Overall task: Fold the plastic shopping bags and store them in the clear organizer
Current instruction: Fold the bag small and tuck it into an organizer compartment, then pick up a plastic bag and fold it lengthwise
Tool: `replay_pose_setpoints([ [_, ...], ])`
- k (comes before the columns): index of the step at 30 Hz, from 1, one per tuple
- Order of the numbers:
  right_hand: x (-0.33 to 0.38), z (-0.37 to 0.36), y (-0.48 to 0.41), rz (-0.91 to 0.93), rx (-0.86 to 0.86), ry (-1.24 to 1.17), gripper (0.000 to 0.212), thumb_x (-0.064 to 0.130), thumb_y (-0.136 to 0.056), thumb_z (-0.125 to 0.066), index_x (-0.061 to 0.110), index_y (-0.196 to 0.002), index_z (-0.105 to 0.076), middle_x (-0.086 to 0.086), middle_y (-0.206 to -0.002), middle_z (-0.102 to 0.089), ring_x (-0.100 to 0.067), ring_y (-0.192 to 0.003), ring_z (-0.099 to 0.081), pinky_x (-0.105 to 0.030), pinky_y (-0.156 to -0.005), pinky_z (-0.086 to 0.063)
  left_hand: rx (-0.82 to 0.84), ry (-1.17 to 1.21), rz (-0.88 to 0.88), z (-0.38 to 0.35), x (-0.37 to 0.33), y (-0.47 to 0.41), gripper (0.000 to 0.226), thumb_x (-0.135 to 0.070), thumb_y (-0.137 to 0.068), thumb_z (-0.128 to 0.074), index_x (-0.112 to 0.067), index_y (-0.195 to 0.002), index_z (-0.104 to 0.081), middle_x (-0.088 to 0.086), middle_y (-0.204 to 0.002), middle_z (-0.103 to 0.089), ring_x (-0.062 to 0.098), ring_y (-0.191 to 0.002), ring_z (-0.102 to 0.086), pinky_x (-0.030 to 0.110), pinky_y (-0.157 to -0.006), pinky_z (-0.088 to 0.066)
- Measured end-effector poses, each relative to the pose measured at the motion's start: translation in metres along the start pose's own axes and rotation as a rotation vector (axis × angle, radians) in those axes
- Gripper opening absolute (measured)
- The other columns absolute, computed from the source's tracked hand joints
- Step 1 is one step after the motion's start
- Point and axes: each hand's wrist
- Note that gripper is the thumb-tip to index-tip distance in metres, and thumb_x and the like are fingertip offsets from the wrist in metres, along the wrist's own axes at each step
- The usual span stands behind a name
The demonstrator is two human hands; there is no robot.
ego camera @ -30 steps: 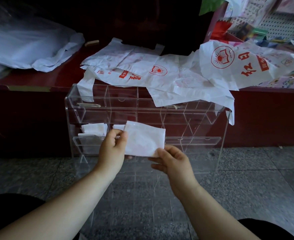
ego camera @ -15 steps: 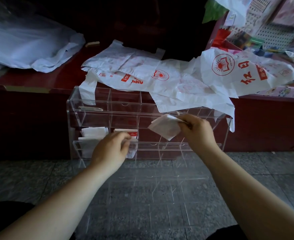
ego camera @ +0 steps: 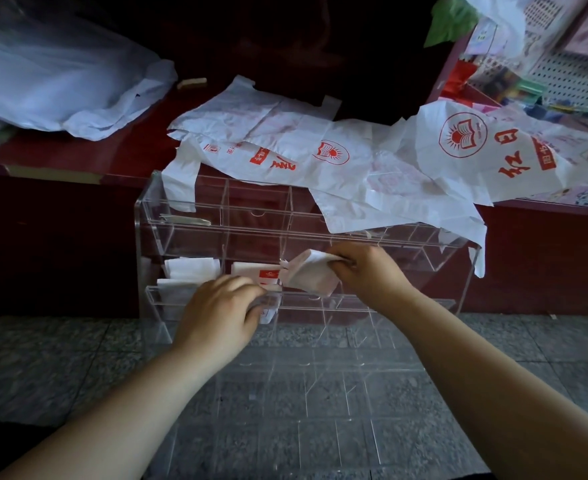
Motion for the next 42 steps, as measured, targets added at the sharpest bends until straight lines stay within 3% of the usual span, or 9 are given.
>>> replay_pose_setpoints([
  [6,0.001,0.011,-0.01,0.02,0.032,0.134,0.022,0.006,-0.088,-0.049,0.008,-0.101,-0.066,-0.007,-0.089,-0.066,-0.021,-0.078,-0.051,-0.028,-0.062,-0.031,-0.01,0.004,-0.016,0.001,0.001,0.0,0.025,0.0,-0.055,-0.082,-0.011,-0.075,-0.071,-0.002,-0.074,-0.069,0.022,-0.066,-0.065,0.032,-0.06,-0.05],
  [12,0.002,0.015,-0.01,0.076,0.078,0.247,0.019,0.005,-0.085,-0.05,0.003,-0.095,-0.066,-0.016,-0.089,-0.067,-0.033,-0.084,-0.059,-0.038,-0.071,-0.047,-0.025,-0.002,-0.024,-0.001,0.001,-0.001,0.026,0.002,-0.055,-0.081,-0.011,-0.075,-0.072,-0.001,-0.074,-0.069,0.023,-0.067,-0.065,0.034,-0.058,-0.051],
  [22,-0.001,-0.019,-0.026,-0.112,0.495,0.217,0.025,0.031,-0.094,-0.047,0.018,-0.108,-0.064,-0.005,-0.104,-0.064,-0.016,-0.086,-0.05,-0.024,-0.075,-0.034,-0.054,0.008,-0.032,-0.002,0.002,0.0,0.025,0.0,-0.056,-0.082,-0.013,-0.075,-0.072,-0.004,-0.074,-0.068,0.02,-0.068,-0.066,0.025,-0.061,-0.042],
  [25,-0.001,-0.02,-0.025,-0.08,0.531,0.28,0.032,0.036,-0.096,-0.04,0.019,-0.114,-0.061,0.0,-0.105,-0.061,-0.017,-0.099,-0.051,-0.028,-0.092,-0.033,-0.059,0.009,-0.03,-0.002,0.002,-0.001,0.025,0.0,-0.056,-0.082,-0.013,-0.074,-0.072,-0.004,-0.074,-0.068,0.02,-0.068,-0.065,0.025,-0.061,-0.042],
  [28,-0.002,-0.018,-0.019,-0.061,0.412,0.177,0.032,0.032,-0.093,-0.048,0.019,-0.12,-0.059,0.001,-0.119,-0.062,-0.016,-0.112,-0.053,-0.025,-0.098,-0.033,-0.063,0.009,-0.028,-0.003,0.002,-0.001,0.024,0.0,-0.056,-0.082,-0.012,-0.075,-0.072,-0.003,-0.074,-0.069,0.02,-0.067,-0.065,0.026,-0.061,-0.042],
  [32,-0.008,-0.012,-0.006,0.011,0.178,0.077,0.029,0.023,-0.09,-0.055,0.017,-0.117,-0.061,0.0,-0.11,-0.066,-0.007,-0.091,-0.051,-0.011,-0.07,-0.03,-0.067,-0.006,-0.043,-0.003,0.003,0.0,0.025,0.0,-0.055,-0.083,-0.012,-0.074,-0.072,-0.003,-0.073,-0.068,0.021,-0.066,-0.065,0.029,-0.061,-0.048],
  [36,-0.012,-0.003,0.017,0.051,-0.049,0.025,0.015,0.014,-0.084,-0.063,0.009,-0.097,-0.07,-0.004,-0.089,-0.07,-0.012,-0.075,-0.056,-0.02,-0.071,-0.046,-0.057,-0.01,-0.038,-0.003,0.002,0.0,0.026,0.001,-0.053,-0.083,-0.012,-0.072,-0.072,-0.003,-0.072,-0.068,0.02,-0.065,-0.066,0.029,-0.057,-0.049],
  [39,-0.014,0.009,0.025,0.232,-0.407,0.262,0.014,0.017,-0.07,-0.066,0.005,-0.079,-0.067,-0.006,-0.07,-0.065,-0.024,-0.063,-0.06,-0.024,-0.062,-0.047,-0.064,-0.018,-0.022,-0.001,0.0,0.0,0.028,0.003,-0.051,-0.083,-0.01,-0.073,-0.072,0.0,-0.074,-0.069,0.022,-0.066,-0.066,0.031,-0.058,-0.051],
  [42,-0.01,0.019,0.013,0.22,-0.46,0.478,0.041,0.024,-0.06,-0.068,0.003,-0.095,-0.065,-0.015,-0.089,-0.065,-0.033,-0.077,-0.064,-0.034,-0.069,-0.052,-0.082,-0.043,-0.017,0.0,-0.002,-0.001,0.031,0.001,-0.048,-0.084,-0.008,-0.074,-0.072,0.003,-0.075,-0.07,0.023,-0.065,-0.067,0.032,-0.057,-0.053],
])
Point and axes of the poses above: each hand's wrist, its own y-axis away from the middle knuckle, its own z-axis out of the back of the hand, x = y × z
